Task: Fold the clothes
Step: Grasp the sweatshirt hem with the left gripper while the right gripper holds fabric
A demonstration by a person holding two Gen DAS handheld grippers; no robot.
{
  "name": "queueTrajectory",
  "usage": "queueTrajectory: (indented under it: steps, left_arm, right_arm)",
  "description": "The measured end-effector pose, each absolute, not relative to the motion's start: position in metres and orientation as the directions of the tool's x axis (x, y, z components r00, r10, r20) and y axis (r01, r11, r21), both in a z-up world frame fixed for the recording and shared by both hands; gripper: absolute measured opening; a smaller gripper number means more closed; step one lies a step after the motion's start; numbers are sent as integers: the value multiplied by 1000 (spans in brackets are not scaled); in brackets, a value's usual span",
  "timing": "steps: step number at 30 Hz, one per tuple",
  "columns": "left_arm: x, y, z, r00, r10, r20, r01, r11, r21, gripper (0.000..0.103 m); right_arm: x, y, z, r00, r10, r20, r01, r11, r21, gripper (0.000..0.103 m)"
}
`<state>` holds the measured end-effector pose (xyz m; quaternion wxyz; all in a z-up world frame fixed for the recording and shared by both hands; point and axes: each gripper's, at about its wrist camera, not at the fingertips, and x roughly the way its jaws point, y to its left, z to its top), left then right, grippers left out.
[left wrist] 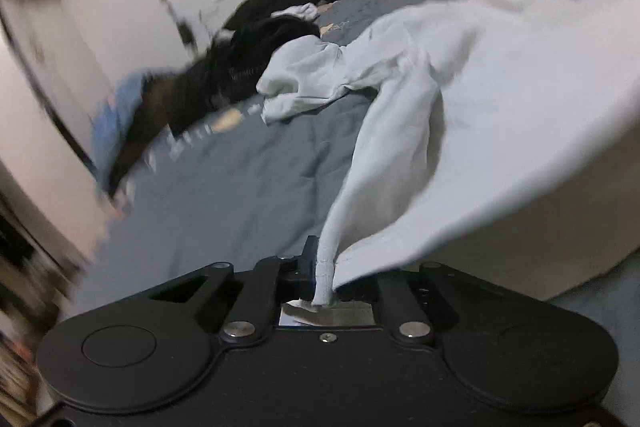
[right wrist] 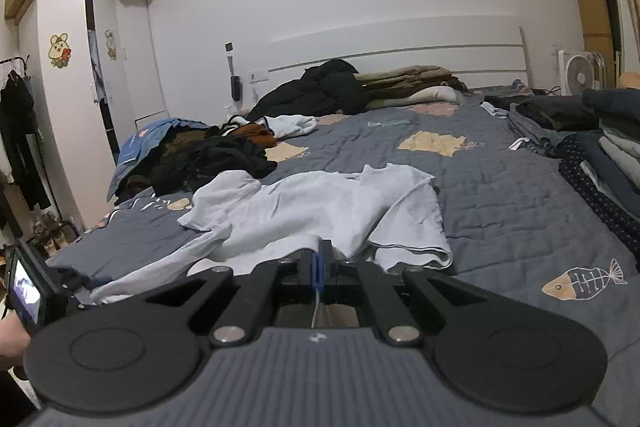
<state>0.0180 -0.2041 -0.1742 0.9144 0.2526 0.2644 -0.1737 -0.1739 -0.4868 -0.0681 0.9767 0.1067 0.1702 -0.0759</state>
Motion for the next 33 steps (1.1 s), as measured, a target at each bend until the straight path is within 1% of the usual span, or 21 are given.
queueTrajectory:
  steps: [8, 10, 14, 16, 18, 21, 25, 28, 30, 32, 33]
  left_arm:
    - [-4, -152, -72, 739, -390, -549, 510, 857, 78, 6]
    - [-16, -142, -49, 709, -426, -562, 541, 840, 45, 6]
    - [-44, -134, -32, 685, -445, -576, 572, 819, 47, 6]
    - [-55, -130, -30, 667, -469, -578, 577, 817, 3, 6]
    - [-63, -123, -24, 652, -506, -565, 572, 817, -70, 6]
    - [-64, -125, -10, 677, -516, -524, 579, 814, -53, 6]
    - [-37, -134, 10, 711, -507, -486, 564, 825, -36, 6]
    - [-25, -139, 24, 728, -502, -466, 557, 830, -25, 6]
    - [-28, -141, 22, 720, -496, -485, 570, 822, 7, 6]
    - [-30, -145, 0, 685, -478, -549, 588, 808, 31, 6]
    - [-31, -147, -12, 665, -467, -583, 598, 801, 41, 6]
  right_arm:
    - [-181, -490, -58, 933, -134, -334, 206, 960, 189, 1]
    - [-187, -490, -47, 937, -144, -317, 211, 960, 187, 1]
    - [-193, -489, -39, 927, -148, -344, 221, 958, 183, 1]
    - [-196, -489, -35, 921, -149, -359, 226, 957, 181, 1]
    - [-199, -489, -32, 915, -151, -373, 230, 956, 179, 1]
    - [-211, -489, -25, 924, -144, -355, 237, 943, 235, 1]
    - [-204, -491, -4, 937, -156, -313, 227, 951, 208, 1]
    - [-190, -491, 15, 941, -163, -296, 215, 964, 155, 1]
    - [-185, -489, 21, 938, -175, -298, 213, 972, 99, 1]
    - [-180, -487, 26, 935, -188, -300, 210, 977, 43, 1]
    - [-179, -485, 22, 925, -196, -325, 207, 978, -1, 1]
